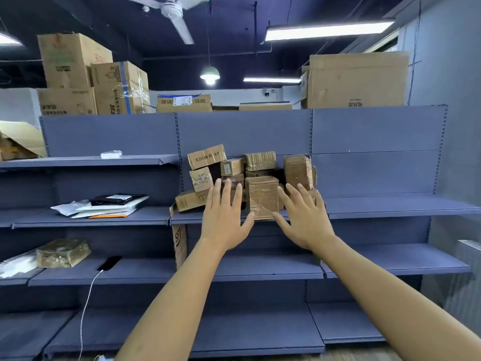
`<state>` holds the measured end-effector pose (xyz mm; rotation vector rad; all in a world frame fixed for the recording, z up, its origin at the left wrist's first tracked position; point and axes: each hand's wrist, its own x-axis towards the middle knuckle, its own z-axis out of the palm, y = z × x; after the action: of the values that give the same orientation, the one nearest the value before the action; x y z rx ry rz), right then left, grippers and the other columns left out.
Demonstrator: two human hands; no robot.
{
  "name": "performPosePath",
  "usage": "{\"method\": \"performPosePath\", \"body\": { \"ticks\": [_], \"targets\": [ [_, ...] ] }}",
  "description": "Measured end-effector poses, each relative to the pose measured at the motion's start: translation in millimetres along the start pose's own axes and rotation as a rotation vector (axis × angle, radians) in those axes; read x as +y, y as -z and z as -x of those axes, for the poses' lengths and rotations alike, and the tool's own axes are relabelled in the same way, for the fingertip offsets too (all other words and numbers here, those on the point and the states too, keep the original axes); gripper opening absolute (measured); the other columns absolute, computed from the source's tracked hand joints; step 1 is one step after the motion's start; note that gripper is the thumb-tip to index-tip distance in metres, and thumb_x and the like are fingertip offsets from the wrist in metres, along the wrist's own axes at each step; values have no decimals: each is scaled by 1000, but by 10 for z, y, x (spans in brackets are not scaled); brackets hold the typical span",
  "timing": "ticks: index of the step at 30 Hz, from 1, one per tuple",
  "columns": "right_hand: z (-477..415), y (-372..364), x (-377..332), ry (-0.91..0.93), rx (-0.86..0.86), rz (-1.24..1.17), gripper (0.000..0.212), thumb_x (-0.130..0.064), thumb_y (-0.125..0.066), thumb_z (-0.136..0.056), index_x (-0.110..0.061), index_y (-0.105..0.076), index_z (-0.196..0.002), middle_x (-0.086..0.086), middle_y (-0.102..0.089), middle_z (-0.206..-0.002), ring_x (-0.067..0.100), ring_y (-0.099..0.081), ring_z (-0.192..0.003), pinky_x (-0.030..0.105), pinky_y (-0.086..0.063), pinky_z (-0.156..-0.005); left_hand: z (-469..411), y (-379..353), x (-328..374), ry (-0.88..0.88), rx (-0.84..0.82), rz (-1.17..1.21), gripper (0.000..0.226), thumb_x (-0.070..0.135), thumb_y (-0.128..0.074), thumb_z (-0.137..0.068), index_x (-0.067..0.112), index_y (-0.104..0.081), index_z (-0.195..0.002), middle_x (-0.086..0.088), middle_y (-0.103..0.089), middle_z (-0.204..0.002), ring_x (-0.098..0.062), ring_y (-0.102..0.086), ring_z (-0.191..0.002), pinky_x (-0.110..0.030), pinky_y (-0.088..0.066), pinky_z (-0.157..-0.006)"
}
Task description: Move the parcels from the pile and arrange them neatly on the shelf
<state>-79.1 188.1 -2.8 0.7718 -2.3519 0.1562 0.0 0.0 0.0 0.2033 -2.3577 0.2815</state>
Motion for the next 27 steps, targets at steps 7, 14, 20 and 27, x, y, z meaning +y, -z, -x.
{"method": "performPosePath", "body": {
  "ticks": [7, 14, 20, 27],
  "targets": [
    [-150, -357, 176, -37, -15, 14, 67, -56, -22, -98, -23, -10, -155, 4, -18, -161, 26, -9, -149, 51, -8, -118, -204, -392, 2, -7, -28, -8, 77, 59, -23, -93, 12, -11, -153, -18, -6, -160, -34, 5, -147, -43, 5, -118],
    [-732, -738, 35, -58, 4, -19, 66, -54, -25, -98, -22, -12, -155, 7, -22, -160, 28, -10, -149, 52, -10, -117, -634, -883, -254, -16, -36, 1, 76, 58, -24, -93, 12, -12, -152, -18, -9, -159, -33, 4, -147, -44, 1, -118],
    [-1562, -1036, -238, -75, 27, -48, 65, -54, -25, -98, -23, -15, -154, 6, -24, -159, 27, -11, -149, 52, -10, -117, -1122, -1264, -764, 22, -8, 12, 73, 54, -27, -95, 10, -16, -152, -19, -13, -158, -34, -2, -147, -45, -5, -119],
    [-2302, -1523, -512, -148, 48, -111, 64, -54, -24, -98, -21, -20, -153, 5, -28, -157, 28, -15, -148, 53, -13, -116, -1645, -1806, -1228, 217, -69, 30, 74, 54, -29, -96, 8, -12, -151, -20, -13, -157, -38, -9, -145, -46, -11, -119]
  ]
}}
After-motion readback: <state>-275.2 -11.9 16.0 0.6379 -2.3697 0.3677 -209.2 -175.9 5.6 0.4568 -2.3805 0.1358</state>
